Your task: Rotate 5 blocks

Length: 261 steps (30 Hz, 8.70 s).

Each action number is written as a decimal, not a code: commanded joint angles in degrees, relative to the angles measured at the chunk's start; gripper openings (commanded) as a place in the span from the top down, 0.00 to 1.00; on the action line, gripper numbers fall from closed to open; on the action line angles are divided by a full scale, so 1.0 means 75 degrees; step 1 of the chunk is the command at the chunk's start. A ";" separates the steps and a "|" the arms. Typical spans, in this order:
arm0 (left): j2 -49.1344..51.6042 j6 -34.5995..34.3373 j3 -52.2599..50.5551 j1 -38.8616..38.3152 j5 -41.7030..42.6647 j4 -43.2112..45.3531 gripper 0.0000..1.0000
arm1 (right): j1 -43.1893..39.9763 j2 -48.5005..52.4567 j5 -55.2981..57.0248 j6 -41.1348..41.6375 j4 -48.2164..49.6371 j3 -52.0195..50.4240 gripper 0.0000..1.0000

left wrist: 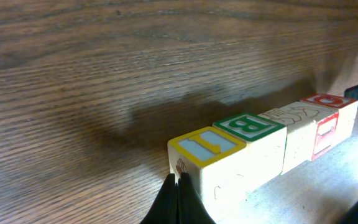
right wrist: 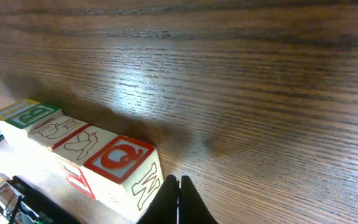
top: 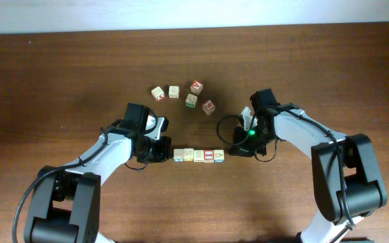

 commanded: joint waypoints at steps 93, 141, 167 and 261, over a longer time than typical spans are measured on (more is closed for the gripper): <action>0.0073 0.0187 -0.0064 0.0032 0.0495 0.0111 1.00 | 0.1515 -0.0831 -0.0087 -0.0090 -0.1102 0.1405 0.96; 0.0073 0.0332 -0.0064 0.0032 0.0309 0.0105 1.00 | 0.2806 -0.0831 0.0822 0.0370 -0.1294 0.2259 0.96; 0.0073 0.0356 -0.0064 0.0032 0.0259 0.0111 1.00 | 0.3066 -0.0758 0.0621 0.0833 -0.0723 0.2256 0.96; 0.0073 -0.0886 -0.0064 0.1472 -0.6391 0.2436 0.01 | 0.3404 -0.0385 0.1594 0.0825 -0.0032 0.2259 0.84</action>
